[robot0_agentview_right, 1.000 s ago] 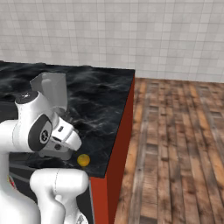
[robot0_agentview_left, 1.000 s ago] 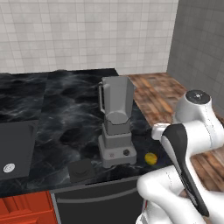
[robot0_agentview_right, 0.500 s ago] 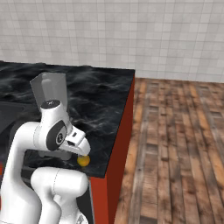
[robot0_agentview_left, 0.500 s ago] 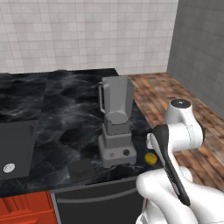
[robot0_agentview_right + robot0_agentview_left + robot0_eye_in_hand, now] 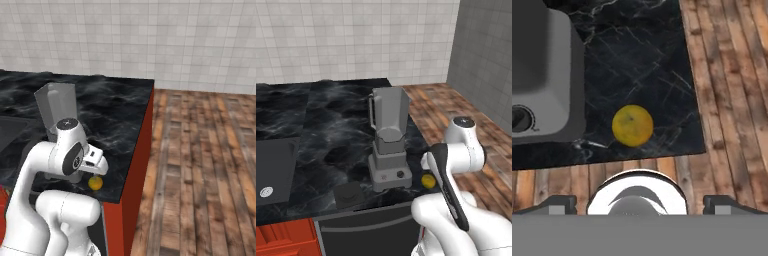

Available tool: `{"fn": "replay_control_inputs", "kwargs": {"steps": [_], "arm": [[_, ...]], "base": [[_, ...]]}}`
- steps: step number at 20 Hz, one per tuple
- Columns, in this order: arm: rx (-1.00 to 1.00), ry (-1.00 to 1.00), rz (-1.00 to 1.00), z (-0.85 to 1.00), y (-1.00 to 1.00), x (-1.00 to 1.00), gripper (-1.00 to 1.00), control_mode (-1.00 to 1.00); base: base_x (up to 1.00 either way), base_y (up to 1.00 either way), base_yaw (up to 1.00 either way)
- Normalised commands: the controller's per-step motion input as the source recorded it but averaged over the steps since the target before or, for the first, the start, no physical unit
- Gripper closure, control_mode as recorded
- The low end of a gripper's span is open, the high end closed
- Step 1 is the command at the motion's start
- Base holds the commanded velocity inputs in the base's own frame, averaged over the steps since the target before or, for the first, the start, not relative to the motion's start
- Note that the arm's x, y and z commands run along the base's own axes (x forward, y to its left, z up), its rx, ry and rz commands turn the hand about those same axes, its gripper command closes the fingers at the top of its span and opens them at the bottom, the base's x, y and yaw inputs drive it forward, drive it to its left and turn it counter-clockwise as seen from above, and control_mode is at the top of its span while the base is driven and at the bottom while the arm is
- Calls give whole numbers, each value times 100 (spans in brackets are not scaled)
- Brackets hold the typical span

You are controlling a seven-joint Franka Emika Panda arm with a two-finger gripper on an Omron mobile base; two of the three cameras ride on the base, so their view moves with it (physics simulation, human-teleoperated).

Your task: Open the blender lid, put the orange in the blender, close the lid, and start the blender.

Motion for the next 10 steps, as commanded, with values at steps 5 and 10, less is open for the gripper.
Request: {"fn": "replay_control_inputs", "kwargs": {"steps": [5,10], "arm": [[4,-4,15,-46,0,9,-100,-100],[0,3,14,-40,0,19,-100,-100]], "base": [[0,0,0],[0,0,0]]}}
